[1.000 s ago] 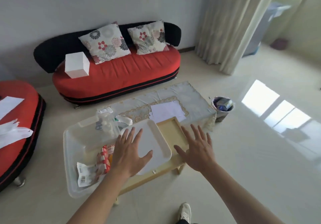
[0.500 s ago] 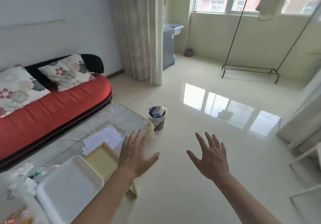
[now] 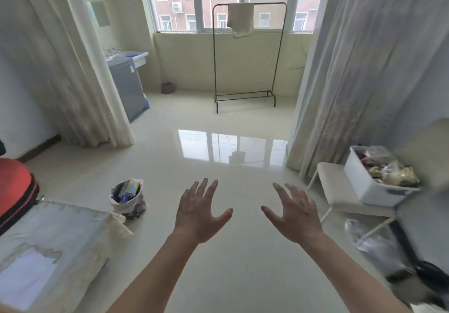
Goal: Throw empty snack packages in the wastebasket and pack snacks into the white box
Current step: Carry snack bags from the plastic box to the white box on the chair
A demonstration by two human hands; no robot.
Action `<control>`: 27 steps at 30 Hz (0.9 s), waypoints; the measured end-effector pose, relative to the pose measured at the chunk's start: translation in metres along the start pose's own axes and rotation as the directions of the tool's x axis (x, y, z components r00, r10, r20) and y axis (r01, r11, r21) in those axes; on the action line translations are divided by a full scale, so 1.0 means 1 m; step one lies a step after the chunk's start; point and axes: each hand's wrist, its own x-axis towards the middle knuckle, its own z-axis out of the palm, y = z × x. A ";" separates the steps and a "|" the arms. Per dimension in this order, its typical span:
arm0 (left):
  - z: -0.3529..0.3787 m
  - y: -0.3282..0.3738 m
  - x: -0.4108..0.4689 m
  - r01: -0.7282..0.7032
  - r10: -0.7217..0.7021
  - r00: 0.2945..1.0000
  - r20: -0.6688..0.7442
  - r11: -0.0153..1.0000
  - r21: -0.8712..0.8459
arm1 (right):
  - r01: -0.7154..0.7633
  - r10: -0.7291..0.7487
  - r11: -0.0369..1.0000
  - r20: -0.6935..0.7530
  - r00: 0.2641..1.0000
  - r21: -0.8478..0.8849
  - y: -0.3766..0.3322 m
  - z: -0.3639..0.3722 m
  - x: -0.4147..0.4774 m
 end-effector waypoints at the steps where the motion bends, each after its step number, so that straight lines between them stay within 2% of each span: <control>1: 0.002 0.015 0.012 -0.024 0.024 1.000 0.011 1.000 -0.013 | -0.029 0.029 1.000 -0.005 1.000 -0.001 0.015 -0.006 0.003; 6: 0.020 0.084 0.071 -0.183 0.183 0.981 0.062 0.983 -0.016 | -0.172 0.170 0.982 -0.038 0.985 -0.076 0.081 -0.026 0.012; 12: 0.049 0.153 0.143 -0.358 0.358 0.926 0.117 0.933 -0.024 | -0.321 0.314 0.942 -0.078 0.946 -0.103 0.139 -0.052 0.027; 16: 0.070 0.201 0.200 -0.460 0.465 0.879 0.105 0.885 -0.072 | -0.414 0.404 0.905 -0.109 0.908 -0.096 0.178 -0.070 0.056; 23: 0.099 0.287 0.314 -0.597 0.616 0.783 0.083 0.782 -0.178 | -0.562 0.536 0.819 -0.200 0.820 -0.114 0.238 -0.097 0.118; 27: 0.117 0.333 0.371 -0.677 0.700 0.710 0.071 0.707 -0.202 | -0.666 0.632 0.738 -0.235 0.738 -0.108 0.273 -0.111 0.151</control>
